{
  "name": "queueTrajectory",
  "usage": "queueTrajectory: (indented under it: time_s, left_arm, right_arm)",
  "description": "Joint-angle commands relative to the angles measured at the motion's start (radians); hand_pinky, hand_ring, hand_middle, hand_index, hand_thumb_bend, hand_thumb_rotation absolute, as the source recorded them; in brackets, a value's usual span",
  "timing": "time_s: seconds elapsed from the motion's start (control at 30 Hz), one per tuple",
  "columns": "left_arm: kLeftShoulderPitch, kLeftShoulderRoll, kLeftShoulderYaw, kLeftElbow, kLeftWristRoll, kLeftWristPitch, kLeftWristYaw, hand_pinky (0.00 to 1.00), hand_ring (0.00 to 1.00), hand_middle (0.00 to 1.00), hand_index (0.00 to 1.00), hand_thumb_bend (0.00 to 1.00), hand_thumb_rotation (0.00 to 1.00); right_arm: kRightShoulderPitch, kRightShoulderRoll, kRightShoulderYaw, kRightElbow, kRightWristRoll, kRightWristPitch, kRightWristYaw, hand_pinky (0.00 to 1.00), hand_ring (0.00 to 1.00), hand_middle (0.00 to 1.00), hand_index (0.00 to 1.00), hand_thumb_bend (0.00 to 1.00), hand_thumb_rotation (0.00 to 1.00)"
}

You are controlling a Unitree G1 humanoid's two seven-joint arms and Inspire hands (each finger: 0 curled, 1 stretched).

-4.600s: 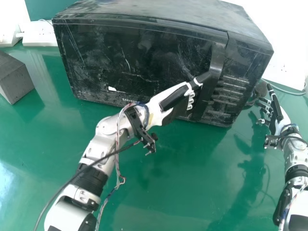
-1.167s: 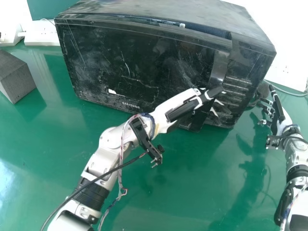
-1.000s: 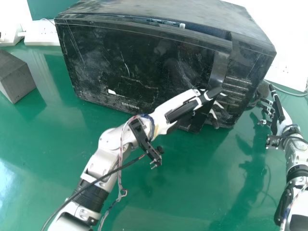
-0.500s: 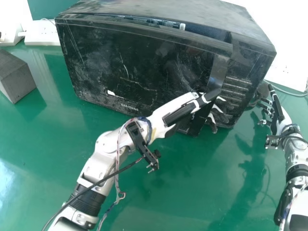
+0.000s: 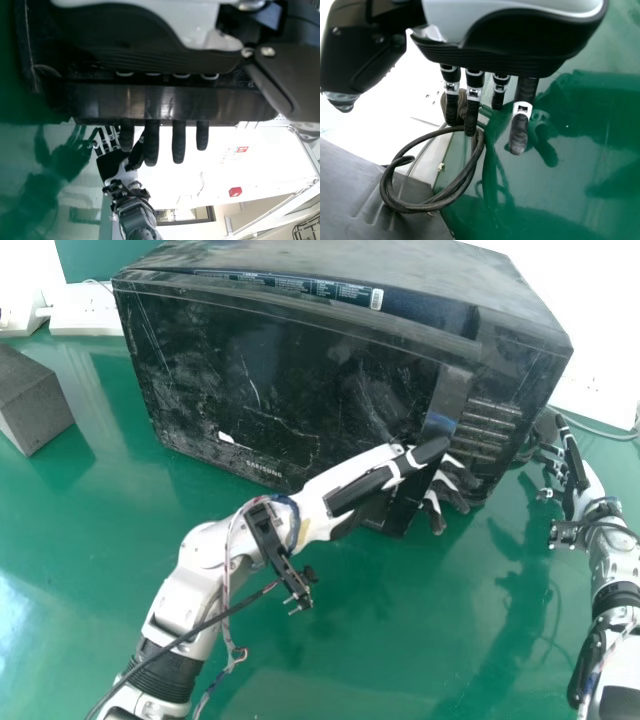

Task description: Open the door of oven

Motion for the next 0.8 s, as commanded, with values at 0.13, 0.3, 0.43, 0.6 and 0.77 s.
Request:
queueTrajectory:
  time_s: [0.13,0.3,0.43,0.6,0.77]
  left_arm:
    - [0.028,-0.008,-0.036,-0.060,-0.025,0.016,-0.028,0.27,0.38,0.56,0.79,0.84,0.75]
    - [0.035,0.005,-0.039,-0.084,-0.023,0.033,-0.021,0.28,0.39,0.55,0.78,0.84,0.76]
    - [0.036,0.018,-0.037,-0.090,-0.017,0.023,-0.019,0.26,0.37,0.53,0.78,0.87,0.78]
    - [0.036,0.033,-0.030,-0.094,-0.024,0.019,-0.026,0.23,0.32,0.49,0.78,0.87,0.79]
    - [0.048,0.046,-0.026,-0.105,-0.026,0.010,-0.031,0.24,0.31,0.46,0.78,0.86,0.79]
  right_arm:
    - [0.059,0.045,0.006,0.042,-0.013,0.056,0.009,0.60,0.64,0.76,0.82,1.00,1.00]
    - [0.061,0.042,0.018,0.041,-0.025,0.047,0.022,0.66,0.69,0.80,0.84,1.00,1.00]
    - [0.060,0.040,0.014,0.043,-0.020,0.051,0.030,0.68,0.70,0.81,0.83,1.00,1.00]
    - [0.060,0.041,0.006,0.044,-0.014,0.057,0.028,0.65,0.71,0.81,0.85,1.00,1.00]
    - [0.061,0.039,-0.002,0.043,-0.009,0.058,0.045,0.64,0.72,0.82,0.87,1.00,1.00]
